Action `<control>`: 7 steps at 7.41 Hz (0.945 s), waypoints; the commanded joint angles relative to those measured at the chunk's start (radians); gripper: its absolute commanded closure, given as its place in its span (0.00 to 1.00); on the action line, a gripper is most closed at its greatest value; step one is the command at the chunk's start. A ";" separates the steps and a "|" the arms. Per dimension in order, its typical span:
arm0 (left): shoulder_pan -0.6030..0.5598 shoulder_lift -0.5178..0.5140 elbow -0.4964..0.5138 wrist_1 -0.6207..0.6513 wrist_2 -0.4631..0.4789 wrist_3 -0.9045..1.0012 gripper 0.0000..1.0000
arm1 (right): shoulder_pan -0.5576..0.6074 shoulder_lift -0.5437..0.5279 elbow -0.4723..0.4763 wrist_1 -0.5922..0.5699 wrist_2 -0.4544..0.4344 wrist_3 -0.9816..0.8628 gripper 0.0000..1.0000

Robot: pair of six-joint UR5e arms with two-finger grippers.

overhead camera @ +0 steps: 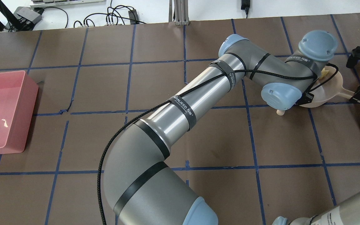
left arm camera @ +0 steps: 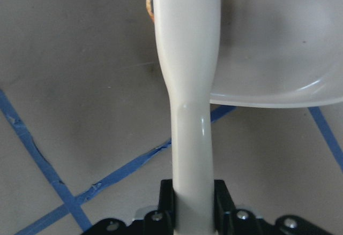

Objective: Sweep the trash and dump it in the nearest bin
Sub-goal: 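Sweep the potato and scraps with the brush into the dustpan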

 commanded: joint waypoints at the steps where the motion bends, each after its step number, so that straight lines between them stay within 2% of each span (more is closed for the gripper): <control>1: -0.024 0.003 0.001 0.000 -0.026 0.017 1.00 | 0.018 0.000 0.000 -0.003 0.000 0.014 0.86; 4: -0.056 0.026 0.001 -0.011 -0.055 0.002 1.00 | 0.028 0.000 -0.002 -0.003 0.006 0.020 0.85; 7: -0.046 0.107 -0.017 -0.052 -0.052 -0.001 0.99 | 0.028 -0.001 -0.006 -0.003 0.006 0.020 0.85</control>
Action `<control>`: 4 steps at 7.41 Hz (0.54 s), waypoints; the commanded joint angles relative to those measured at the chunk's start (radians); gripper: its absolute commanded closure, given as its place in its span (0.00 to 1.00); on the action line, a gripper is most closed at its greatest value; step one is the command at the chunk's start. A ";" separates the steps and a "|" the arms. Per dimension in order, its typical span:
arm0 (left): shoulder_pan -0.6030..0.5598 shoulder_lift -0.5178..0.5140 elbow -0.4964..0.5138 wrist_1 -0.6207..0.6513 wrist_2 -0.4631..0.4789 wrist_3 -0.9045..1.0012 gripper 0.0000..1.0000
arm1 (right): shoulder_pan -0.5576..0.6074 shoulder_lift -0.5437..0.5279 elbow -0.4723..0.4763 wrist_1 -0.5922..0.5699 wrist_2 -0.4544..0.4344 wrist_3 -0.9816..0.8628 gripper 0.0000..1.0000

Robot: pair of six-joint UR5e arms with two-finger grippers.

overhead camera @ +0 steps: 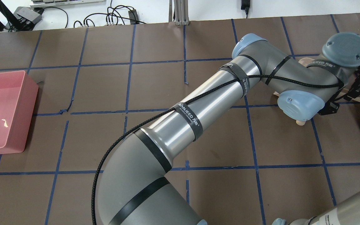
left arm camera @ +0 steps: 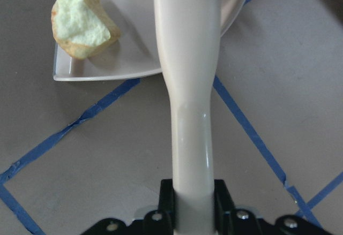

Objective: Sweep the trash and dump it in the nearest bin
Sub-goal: 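Sweep the potato and scraps with the brush into the dustpan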

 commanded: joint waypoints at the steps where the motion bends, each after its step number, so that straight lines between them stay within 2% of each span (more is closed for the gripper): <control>1: 0.030 0.045 -0.015 -0.026 0.016 -0.005 0.99 | -0.001 -0.001 -0.007 0.000 0.000 0.000 0.85; 2: 0.072 0.086 -0.032 -0.065 0.021 -0.004 0.99 | -0.001 -0.001 -0.009 -0.001 0.006 0.000 0.85; 3: 0.136 0.152 -0.096 -0.112 0.022 -0.005 0.99 | -0.001 -0.009 -0.014 -0.001 0.009 0.000 0.85; 4: 0.204 0.265 -0.226 -0.132 0.062 -0.007 0.99 | -0.003 -0.009 -0.033 -0.001 0.064 0.000 0.85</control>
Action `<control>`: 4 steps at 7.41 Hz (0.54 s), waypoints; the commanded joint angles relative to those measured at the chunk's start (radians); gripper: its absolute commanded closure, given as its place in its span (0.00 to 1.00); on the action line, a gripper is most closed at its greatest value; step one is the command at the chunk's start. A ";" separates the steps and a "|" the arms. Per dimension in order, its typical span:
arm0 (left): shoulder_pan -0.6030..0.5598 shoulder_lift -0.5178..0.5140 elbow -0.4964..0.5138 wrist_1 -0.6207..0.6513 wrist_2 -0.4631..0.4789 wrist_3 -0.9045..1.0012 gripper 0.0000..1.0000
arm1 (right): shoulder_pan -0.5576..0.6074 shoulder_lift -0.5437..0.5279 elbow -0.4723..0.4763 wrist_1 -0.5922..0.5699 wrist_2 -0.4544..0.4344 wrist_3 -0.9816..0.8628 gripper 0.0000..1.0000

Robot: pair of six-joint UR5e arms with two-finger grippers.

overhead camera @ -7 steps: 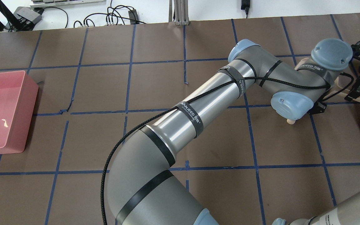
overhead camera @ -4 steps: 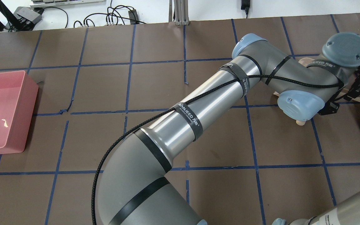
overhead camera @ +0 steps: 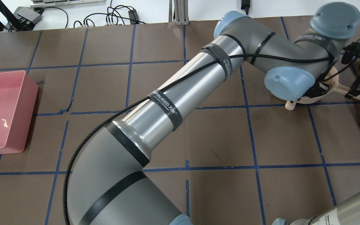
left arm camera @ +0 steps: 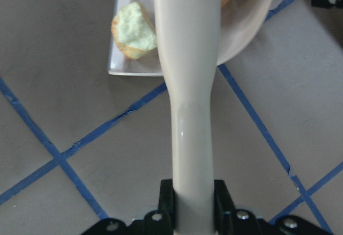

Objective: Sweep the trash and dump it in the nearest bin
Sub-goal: 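Lift the loaded dustpan with the right gripper while the left draws the brush back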

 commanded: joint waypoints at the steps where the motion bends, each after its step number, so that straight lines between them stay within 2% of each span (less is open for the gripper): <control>1: 0.123 0.234 -0.289 -0.030 0.035 -0.018 0.99 | -0.001 -0.009 -0.052 0.000 0.057 0.000 0.85; 2: 0.171 0.369 -0.479 -0.015 0.032 -0.111 0.99 | -0.010 -0.027 -0.073 0.004 0.101 0.000 0.85; 3: 0.235 0.476 -0.656 0.043 0.030 -0.102 0.99 | -0.025 -0.050 -0.078 0.010 0.120 0.003 0.85; 4: 0.263 0.558 -0.809 0.048 0.036 -0.065 0.99 | -0.059 -0.084 -0.075 0.014 0.147 0.003 0.85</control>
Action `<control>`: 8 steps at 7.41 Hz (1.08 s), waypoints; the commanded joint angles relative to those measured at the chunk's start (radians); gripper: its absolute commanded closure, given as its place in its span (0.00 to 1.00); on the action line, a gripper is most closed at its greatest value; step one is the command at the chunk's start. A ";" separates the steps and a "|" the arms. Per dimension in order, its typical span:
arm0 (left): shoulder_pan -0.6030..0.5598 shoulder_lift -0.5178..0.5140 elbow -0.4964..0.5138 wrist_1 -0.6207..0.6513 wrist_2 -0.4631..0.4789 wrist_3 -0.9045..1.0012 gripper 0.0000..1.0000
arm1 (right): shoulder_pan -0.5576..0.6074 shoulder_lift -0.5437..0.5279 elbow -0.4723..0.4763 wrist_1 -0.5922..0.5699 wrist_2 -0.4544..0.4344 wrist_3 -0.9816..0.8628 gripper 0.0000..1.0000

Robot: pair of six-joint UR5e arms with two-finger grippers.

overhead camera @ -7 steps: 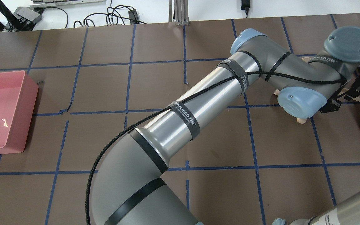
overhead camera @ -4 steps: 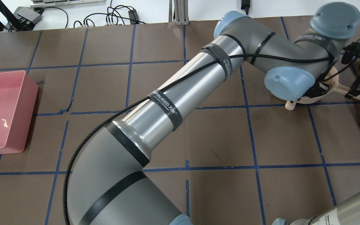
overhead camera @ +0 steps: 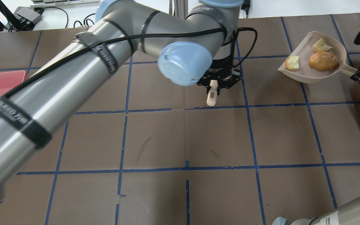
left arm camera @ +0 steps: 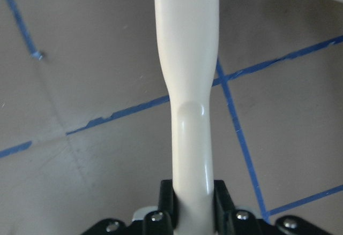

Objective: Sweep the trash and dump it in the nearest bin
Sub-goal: 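Lift the loaded dustpan with the right gripper while the left draws the brush back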

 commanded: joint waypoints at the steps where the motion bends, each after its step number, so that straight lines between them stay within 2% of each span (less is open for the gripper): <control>1: 0.052 0.182 -0.332 0.020 0.008 0.048 1.00 | -0.088 -0.066 -0.005 0.052 0.052 0.000 0.85; 2: 0.055 0.214 -0.426 0.032 0.047 0.035 1.00 | -0.152 -0.103 -0.005 0.080 0.051 -0.014 0.85; 3: 0.055 0.222 -0.478 0.089 0.055 -0.035 1.00 | -0.236 -0.148 -0.005 0.124 0.051 -0.022 0.85; 5: 0.037 0.229 -0.513 0.162 0.057 -0.105 1.00 | -0.428 -0.176 -0.021 0.146 0.055 -0.074 0.87; 6: 0.032 0.233 -0.543 0.204 0.057 -0.106 1.00 | -0.521 -0.177 -0.051 0.168 0.054 -0.092 0.88; 7: 0.026 0.230 -0.577 0.268 0.060 -0.123 1.00 | -0.588 -0.179 -0.100 0.257 0.043 -0.120 0.88; 8: 0.000 0.224 -0.621 0.390 0.063 -0.160 1.00 | -0.649 -0.176 -0.148 0.307 0.041 -0.153 0.88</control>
